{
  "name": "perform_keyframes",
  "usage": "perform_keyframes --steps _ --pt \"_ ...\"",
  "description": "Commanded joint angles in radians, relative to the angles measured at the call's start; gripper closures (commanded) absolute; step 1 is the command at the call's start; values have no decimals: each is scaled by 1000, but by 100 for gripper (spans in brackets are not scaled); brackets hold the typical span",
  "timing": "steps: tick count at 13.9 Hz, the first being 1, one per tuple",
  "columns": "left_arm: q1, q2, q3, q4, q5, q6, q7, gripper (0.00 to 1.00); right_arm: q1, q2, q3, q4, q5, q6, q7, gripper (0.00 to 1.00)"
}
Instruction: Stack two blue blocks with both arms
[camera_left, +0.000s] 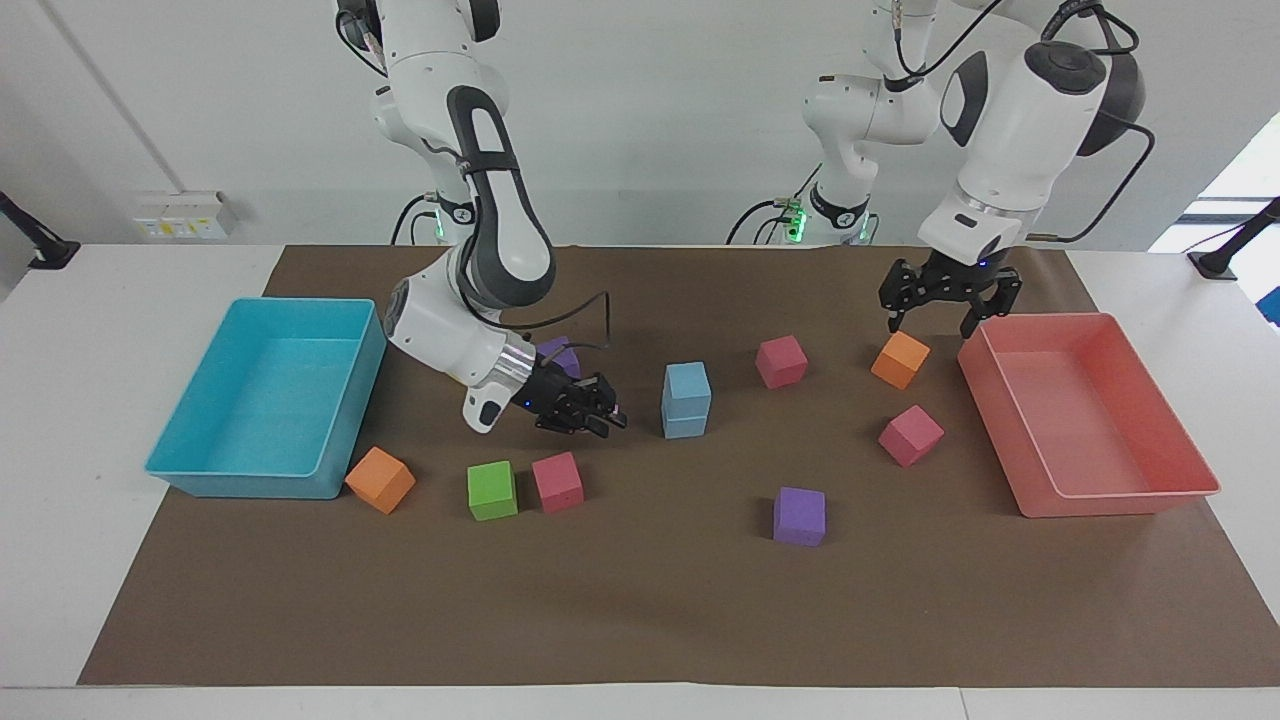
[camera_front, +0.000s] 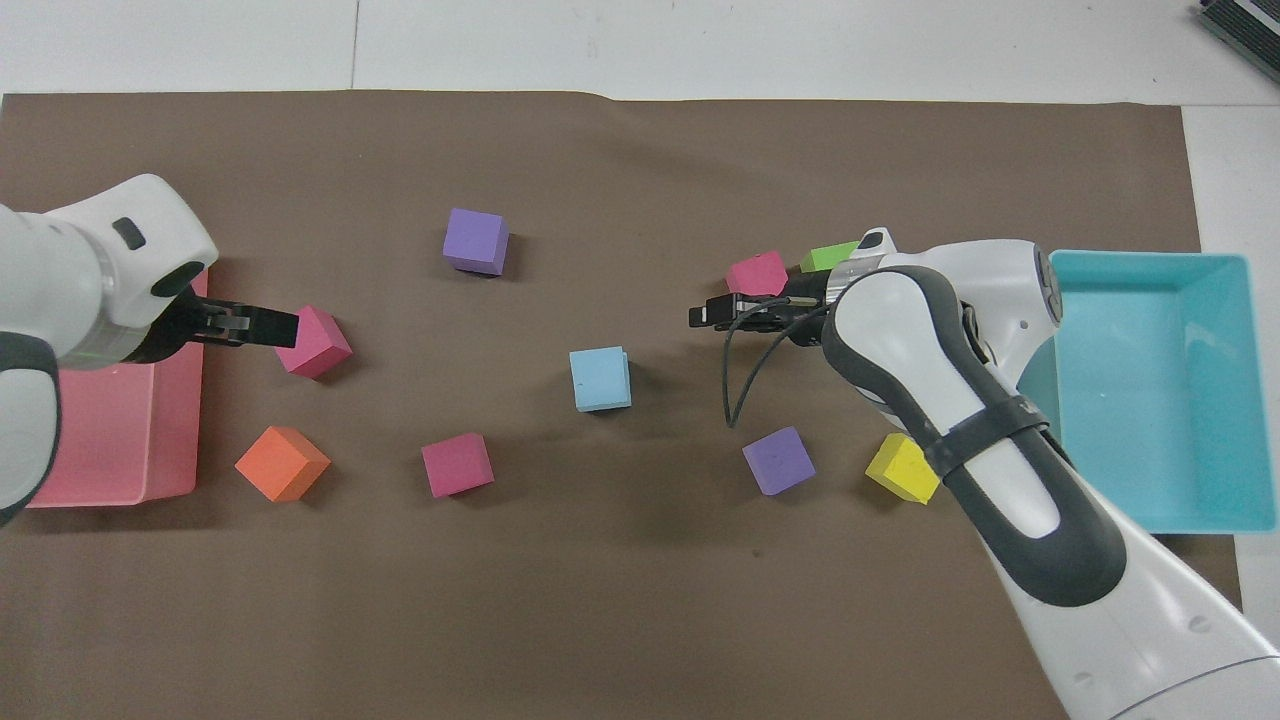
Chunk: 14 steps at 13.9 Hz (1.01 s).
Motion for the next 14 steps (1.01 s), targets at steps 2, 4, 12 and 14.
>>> perform_keyframes --steps 2,4,12,14 --pt "116 7 -10 138 -45 -153 155 0 -37 -60 10 12 -265 10 93 0" --pt "147 15 -10 218 -51 -228 174 0 -66 -77 10 40 -374 -4 190 0" --pt "158 75 -14 474 -51 -500 168 0 -147 -171 0 156 -825 -258 308 0" --pt "159 54 -14 445 -50 -489 161 0 -170 -215 -6 156 -892 -272 308 0"
